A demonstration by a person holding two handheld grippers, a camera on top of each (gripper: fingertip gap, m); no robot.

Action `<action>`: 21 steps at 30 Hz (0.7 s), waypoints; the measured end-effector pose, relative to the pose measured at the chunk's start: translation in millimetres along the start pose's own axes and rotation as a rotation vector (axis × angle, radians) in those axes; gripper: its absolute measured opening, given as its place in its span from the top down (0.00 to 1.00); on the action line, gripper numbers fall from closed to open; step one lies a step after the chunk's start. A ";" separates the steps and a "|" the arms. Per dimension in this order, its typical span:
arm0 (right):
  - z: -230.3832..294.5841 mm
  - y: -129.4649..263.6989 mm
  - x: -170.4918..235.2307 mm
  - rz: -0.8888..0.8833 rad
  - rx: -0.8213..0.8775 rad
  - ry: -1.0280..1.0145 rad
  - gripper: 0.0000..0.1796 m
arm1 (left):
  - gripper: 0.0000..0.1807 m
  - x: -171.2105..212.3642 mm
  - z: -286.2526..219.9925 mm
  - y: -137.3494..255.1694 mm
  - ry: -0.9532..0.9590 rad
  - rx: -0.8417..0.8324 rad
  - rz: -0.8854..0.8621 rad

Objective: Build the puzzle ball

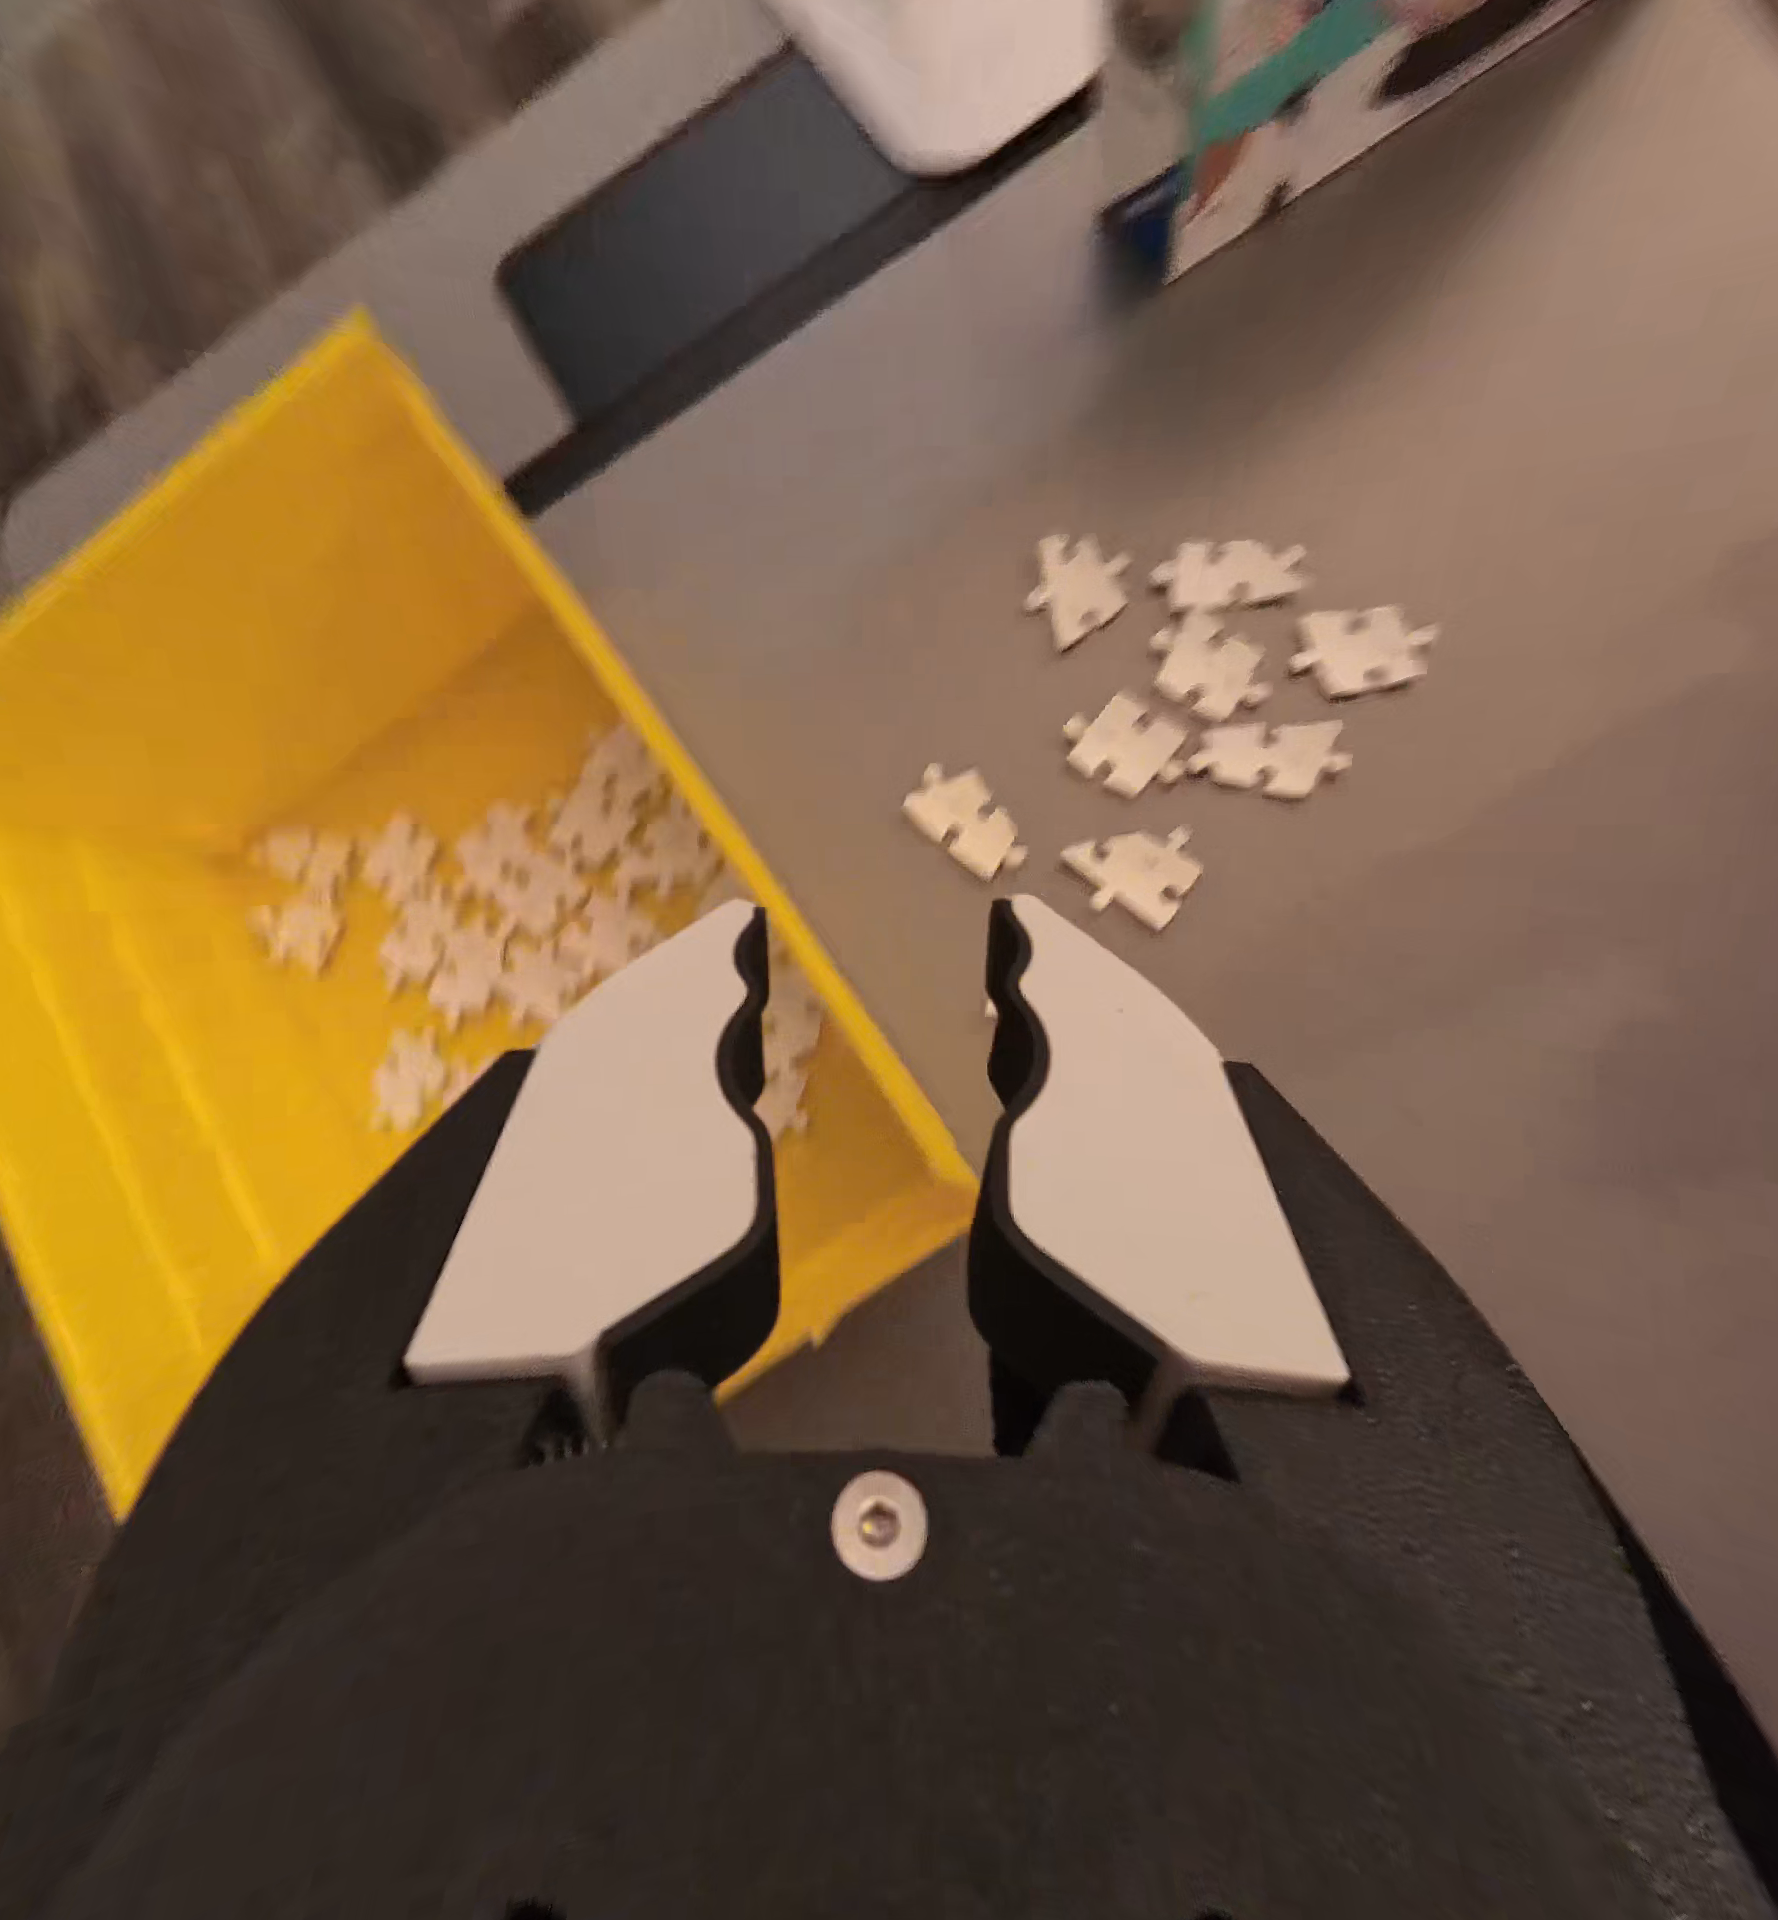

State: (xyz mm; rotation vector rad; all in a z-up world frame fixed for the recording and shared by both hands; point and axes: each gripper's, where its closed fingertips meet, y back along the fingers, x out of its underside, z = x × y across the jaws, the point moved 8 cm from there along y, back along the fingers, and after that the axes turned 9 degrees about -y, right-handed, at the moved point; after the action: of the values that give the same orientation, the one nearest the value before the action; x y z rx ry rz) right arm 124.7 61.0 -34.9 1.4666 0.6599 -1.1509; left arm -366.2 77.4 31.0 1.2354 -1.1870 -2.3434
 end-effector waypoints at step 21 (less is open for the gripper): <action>-3.7 4.5 4.5 0.023 -0.006 -0.016 0.71 | 0.88 37.7 -46.3 12.3 0.052 -0.223 0.076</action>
State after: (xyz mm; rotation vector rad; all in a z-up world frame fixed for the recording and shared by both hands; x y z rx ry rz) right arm 131.4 62.6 -37.5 1.4550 0.6334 -1.1411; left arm -355.5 23.9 3.8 1.1466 -0.9104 -2.3000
